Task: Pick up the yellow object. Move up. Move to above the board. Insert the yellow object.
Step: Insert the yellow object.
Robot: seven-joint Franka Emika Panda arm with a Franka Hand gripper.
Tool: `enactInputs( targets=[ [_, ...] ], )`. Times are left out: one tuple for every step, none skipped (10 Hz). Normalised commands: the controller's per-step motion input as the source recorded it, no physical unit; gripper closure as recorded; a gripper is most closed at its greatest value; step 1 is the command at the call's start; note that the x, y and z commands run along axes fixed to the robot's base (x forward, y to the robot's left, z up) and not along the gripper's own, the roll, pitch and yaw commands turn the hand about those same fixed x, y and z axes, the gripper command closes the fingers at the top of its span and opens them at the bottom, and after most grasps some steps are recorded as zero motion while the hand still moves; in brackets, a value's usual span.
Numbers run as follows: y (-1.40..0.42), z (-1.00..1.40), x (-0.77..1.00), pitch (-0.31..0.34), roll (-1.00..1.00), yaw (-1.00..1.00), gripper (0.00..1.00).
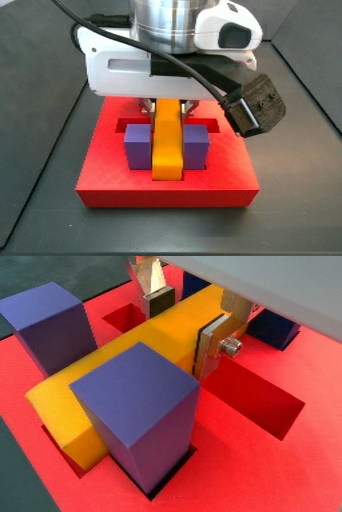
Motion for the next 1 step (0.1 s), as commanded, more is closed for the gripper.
enactInputs(
  targets=[
    [0.0, 0.0, 0.0, 0.0, 0.0, 0.0, 1.0]
  ],
)
